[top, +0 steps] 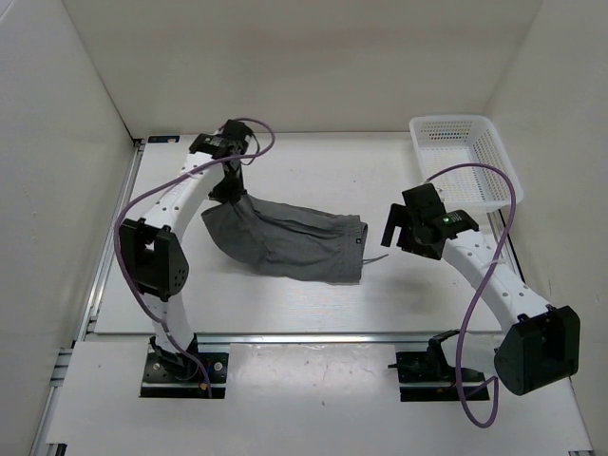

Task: Fold and stack the shorts
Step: Fold the shorts

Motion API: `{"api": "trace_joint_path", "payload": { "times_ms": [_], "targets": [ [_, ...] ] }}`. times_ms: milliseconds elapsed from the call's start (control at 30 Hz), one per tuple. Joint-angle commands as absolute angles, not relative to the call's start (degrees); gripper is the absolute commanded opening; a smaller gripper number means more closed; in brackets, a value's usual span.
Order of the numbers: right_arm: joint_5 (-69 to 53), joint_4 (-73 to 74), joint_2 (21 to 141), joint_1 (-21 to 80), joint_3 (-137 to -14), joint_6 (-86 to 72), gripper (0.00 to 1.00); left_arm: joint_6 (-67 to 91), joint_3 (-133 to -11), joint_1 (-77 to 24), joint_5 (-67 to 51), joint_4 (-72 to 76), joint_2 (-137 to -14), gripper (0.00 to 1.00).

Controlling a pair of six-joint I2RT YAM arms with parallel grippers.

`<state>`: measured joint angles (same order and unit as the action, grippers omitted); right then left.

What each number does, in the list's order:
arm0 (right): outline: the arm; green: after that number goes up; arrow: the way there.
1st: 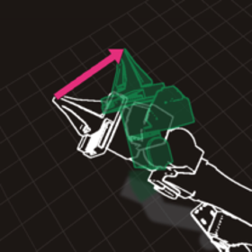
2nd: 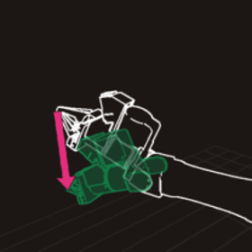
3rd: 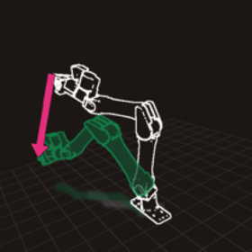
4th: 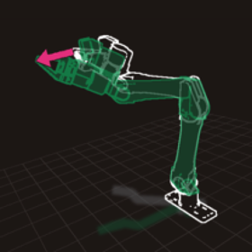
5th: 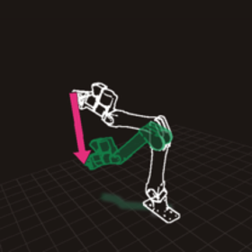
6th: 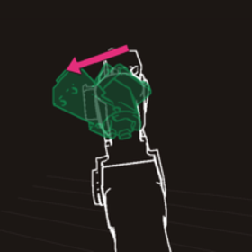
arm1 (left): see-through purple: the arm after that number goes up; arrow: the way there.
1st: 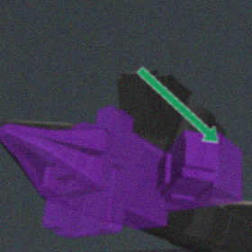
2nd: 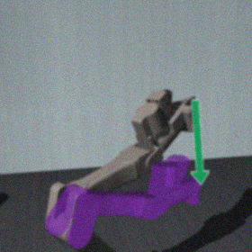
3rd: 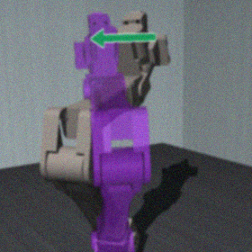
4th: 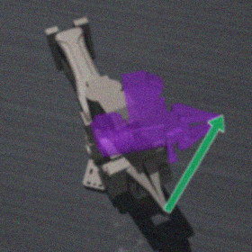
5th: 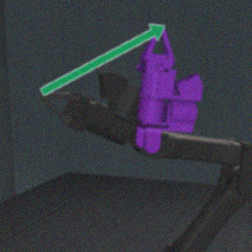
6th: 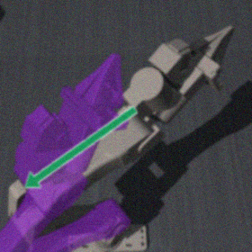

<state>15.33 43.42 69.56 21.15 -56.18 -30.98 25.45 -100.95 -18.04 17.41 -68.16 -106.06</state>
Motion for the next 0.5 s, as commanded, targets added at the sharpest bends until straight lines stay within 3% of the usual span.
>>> {"api": "trace_joint_path", "payload": {
  "times_ms": [0, 233, 333, 400, 433, 467],
  "targets": [
    [16.44, 44.20, 68.64, 20.65, -55.63, -30.41, 1.00, 25.49, -105.81, -25.10, 19.87, -72.16, -104.33, 0.10],
    [15.91, 45.26, 66.97, 17.75, -54.49, -30.41, 1.00, 31.11, -124.93, -45.42, 17.15, -77.52, -115.73, 0.10],
    [15.91, 45.88, 63.73, 15.39, -52.04, -30.94, 1.00, 33.21, -132.85, -52.09, 9.97, -77.52, -122.85, 0.12],
    [15.21, 45.88, 62.15, 14.51, -50.02, -31.64, 1.00, 33.22, -136.30, -53.00, 6.78, -77.52, -127.94, 0.38],
    [15.21, 45.88, 61.36, 13.98, -49.40, -31.64, 1.00, 33.22, -137.36, -53.69, 5.55, -78.13, -128.66, 0.69],
    [15.21, 45.88, 60.04, 13.97, -49.39, -31.64, 1.00, 33.22, -137.37, -53.70, 5.02, -78.13, -128.67, 0.81]
  ]
}}
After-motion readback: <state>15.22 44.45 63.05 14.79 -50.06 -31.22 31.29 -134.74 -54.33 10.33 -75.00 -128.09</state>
